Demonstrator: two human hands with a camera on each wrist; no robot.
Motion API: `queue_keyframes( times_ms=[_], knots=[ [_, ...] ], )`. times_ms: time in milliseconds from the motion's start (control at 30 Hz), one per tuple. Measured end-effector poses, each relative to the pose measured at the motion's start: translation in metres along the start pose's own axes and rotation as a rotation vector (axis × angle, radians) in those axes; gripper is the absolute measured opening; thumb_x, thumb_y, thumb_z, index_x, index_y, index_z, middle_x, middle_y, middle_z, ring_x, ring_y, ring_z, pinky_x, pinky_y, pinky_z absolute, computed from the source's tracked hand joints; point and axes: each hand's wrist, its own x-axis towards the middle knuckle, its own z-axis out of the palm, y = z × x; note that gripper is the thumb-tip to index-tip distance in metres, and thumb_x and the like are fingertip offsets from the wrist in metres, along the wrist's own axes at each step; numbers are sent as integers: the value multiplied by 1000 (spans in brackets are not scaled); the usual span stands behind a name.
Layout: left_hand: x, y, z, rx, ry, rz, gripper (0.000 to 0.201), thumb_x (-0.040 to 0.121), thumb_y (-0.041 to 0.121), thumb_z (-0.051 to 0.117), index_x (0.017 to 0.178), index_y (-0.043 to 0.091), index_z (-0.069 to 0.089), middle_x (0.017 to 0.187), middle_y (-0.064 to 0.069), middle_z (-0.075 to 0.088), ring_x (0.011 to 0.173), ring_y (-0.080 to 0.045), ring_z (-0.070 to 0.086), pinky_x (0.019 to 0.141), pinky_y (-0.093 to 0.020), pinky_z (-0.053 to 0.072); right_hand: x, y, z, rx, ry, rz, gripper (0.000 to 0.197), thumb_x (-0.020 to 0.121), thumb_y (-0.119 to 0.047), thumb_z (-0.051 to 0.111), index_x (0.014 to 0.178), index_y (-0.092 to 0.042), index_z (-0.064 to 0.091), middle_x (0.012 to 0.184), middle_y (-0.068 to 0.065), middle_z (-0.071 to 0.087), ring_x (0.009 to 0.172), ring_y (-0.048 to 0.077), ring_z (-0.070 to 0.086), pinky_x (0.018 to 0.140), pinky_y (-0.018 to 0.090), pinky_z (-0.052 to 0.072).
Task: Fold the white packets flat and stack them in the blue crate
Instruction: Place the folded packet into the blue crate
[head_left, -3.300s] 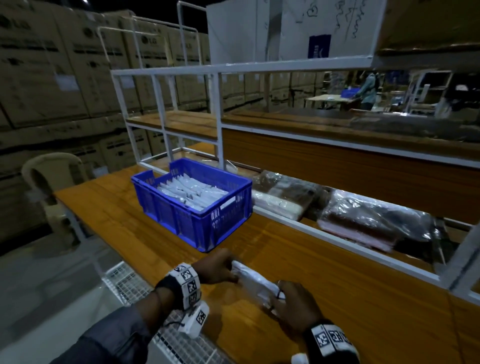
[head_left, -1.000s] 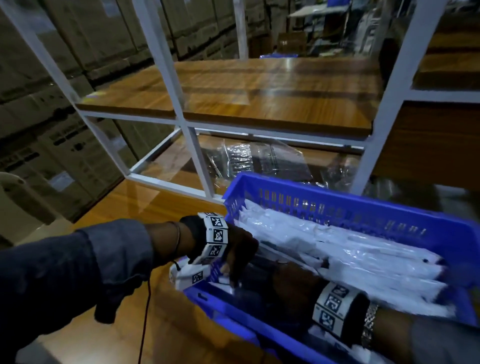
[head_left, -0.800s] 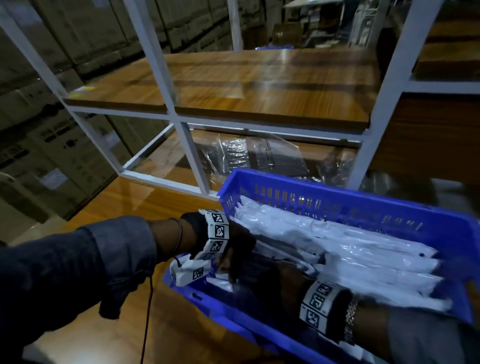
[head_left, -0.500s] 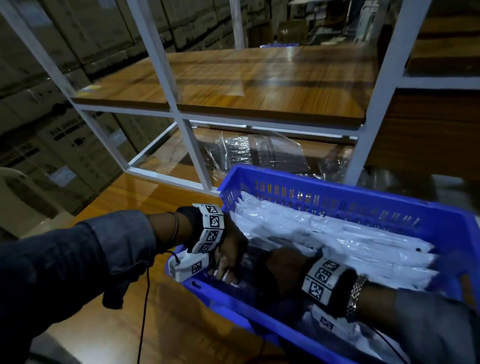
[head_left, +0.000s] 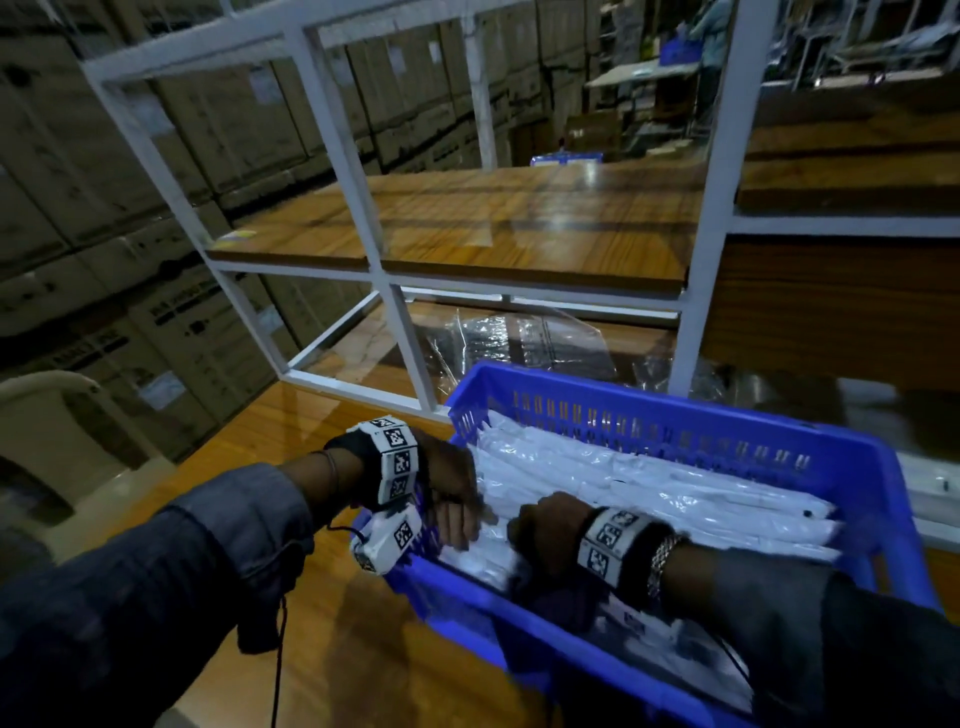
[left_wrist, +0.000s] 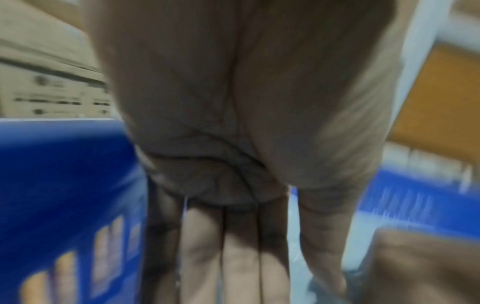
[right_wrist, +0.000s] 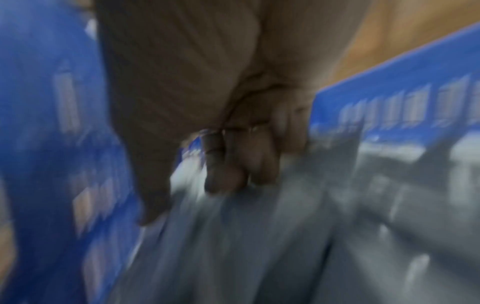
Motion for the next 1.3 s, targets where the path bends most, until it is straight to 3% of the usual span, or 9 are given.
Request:
queue_keyframes(
  times_ms=[133, 200, 367, 433, 833, 967, 1067, 1167, 1300],
  knots=[
    [-46, 13, 1, -46, 331, 306, 27, 99, 18, 64, 117, 0, 73, 98, -12, 77, 84, -20, 72, 85, -43, 59, -28, 14, -54, 294, 57, 66, 37, 79, -60, 68, 75, -24, 62, 83, 3, 69, 81, 28, 67, 78, 39, 56],
    [-67, 16, 6, -123, 445, 413, 28, 98, 21, 67, 118, 2, 72, 105, -13, 77, 92, -24, 73, 90, -46, 59, -46, 27, -76, 406, 155, 98, 34, 83, -55, 71, 65, -29, 57, 70, -4, 66, 70, 18, 65, 72, 38, 57],
    [-106, 19, 38, -304, 608, 688, 28, 98, 23, 66, 111, 0, 72, 103, -10, 77, 96, -29, 74, 86, -44, 58, -113, 25, -122, 604, 349, 181, 28, 92, -31, 74, 77, -7, 69, 71, 5, 72, 59, 15, 69, 56, 30, 56],
    [-112, 21, 56, -367, 643, 778, 26, 99, 22, 65, 108, -1, 73, 102, -10, 77, 95, -29, 75, 81, -40, 58, -140, 8, -131, 619, 405, 204, 27, 92, -33, 74, 79, -10, 71, 73, 4, 74, 61, 18, 71, 56, 37, 58],
    [-85, 123, 183, -257, 471, 1114, 20, 97, 19, 68, 100, 1, 76, 93, -9, 78, 85, -26, 75, 71, -46, 58, -305, -87, -35, 796, 855, 523, 13, 90, -25, 76, 85, -14, 73, 77, 5, 72, 73, 22, 68, 65, 32, 53],
    [-55, 179, 225, -194, 455, 1142, 15, 95, 15, 70, 95, 1, 76, 86, -11, 77, 80, -29, 75, 62, -37, 56, -365, -100, 16, 811, 1012, 752, 6, 86, -16, 79, 87, -14, 74, 81, 1, 73, 75, 9, 66, 63, 18, 45],
    [-31, 231, 268, -239, 453, 1142, 8, 92, 10, 73, 96, 5, 76, 83, -13, 76, 78, -37, 73, 59, -30, 51, -419, -107, 56, 805, 1099, 909, 11, 85, -22, 81, 91, -18, 73, 87, -4, 73, 83, 7, 67, 66, 23, 49],
    [-9, 283, 319, -248, 410, 1149, 10, 91, 9, 74, 100, 12, 76, 90, -9, 76, 73, -20, 67, 61, -31, 52, -481, -117, 92, 797, 1139, 1057, 17, 86, -37, 78, 98, -27, 71, 97, -10, 71, 93, 9, 66, 72, 34, 55],
    [10, 348, 393, -248, 351, 1093, 16, 92, 13, 73, 107, 20, 75, 98, 3, 74, 79, -14, 70, 68, -38, 58, -569, -130, 135, 784, 1199, 1178, 15, 87, -38, 77, 96, -28, 70, 94, -11, 70, 91, 7, 66, 67, 27, 51]
  ],
)
